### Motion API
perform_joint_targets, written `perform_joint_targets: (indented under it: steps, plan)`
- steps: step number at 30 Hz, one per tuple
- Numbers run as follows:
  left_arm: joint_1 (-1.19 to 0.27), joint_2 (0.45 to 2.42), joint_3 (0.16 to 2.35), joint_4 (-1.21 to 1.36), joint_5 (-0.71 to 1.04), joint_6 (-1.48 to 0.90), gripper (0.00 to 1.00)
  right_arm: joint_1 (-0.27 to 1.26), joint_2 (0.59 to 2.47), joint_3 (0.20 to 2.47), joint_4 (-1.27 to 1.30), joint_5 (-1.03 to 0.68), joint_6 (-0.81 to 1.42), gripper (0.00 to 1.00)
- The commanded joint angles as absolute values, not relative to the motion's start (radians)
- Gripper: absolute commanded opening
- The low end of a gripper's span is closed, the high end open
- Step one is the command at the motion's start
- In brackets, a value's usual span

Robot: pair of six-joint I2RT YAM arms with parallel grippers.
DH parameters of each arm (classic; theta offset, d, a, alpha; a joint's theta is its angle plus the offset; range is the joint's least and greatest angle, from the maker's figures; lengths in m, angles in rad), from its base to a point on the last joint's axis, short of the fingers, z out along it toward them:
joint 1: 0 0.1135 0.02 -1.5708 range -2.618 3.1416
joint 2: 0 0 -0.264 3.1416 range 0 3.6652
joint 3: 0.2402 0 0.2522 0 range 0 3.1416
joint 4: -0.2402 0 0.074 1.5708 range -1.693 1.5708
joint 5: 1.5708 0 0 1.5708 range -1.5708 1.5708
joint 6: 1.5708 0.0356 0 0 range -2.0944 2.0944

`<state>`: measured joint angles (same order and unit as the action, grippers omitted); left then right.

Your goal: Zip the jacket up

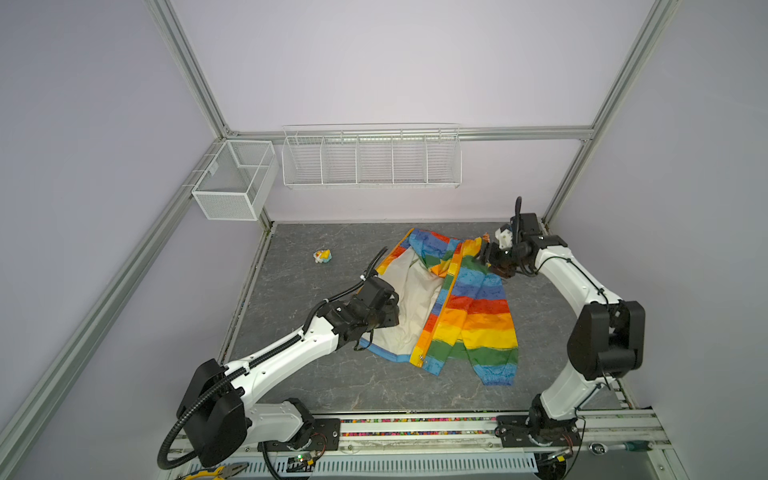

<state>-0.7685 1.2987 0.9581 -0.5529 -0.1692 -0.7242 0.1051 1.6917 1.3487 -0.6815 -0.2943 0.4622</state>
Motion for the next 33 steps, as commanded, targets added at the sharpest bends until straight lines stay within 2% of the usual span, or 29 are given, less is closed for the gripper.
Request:
perform_joint_targets:
  steps: [1, 8, 14, 22, 26, 33]
  plan:
    - [-0.665, 1.306, 0.961, -0.689, -0.269, -0.725, 0.6, 0.117, 1.63, 1.207, -0.645, -0.224, 0.441, 0.67]
    - [-0.457, 1.285, 0.866, -0.65, -0.258, -0.695, 0.63, 0.118, 1.691, 1.115, -0.571, -0.204, 0.448, 0.65]
    - [-0.42, 1.294, 0.808, -0.613, -0.238, -0.698, 0.69, 0.118, 1.794, 1.167, -0.54, -0.191, 0.449, 0.63]
    - [-0.37, 1.352, 0.734, -0.523, -0.175, -0.706, 0.7, 0.111, 1.922, 1.286, -0.551, -0.193, 0.445, 0.61]
    - [-0.37, 1.397, 0.728, -0.505, -0.141, -0.698, 0.67, 0.107, 1.978, 1.35, -0.566, -0.202, 0.443, 0.6]
    - [-0.371, 1.452, 0.712, -0.462, -0.11, -0.695, 0.55, 0.103, 2.07, 1.48, -0.61, -0.22, 0.44, 0.6]
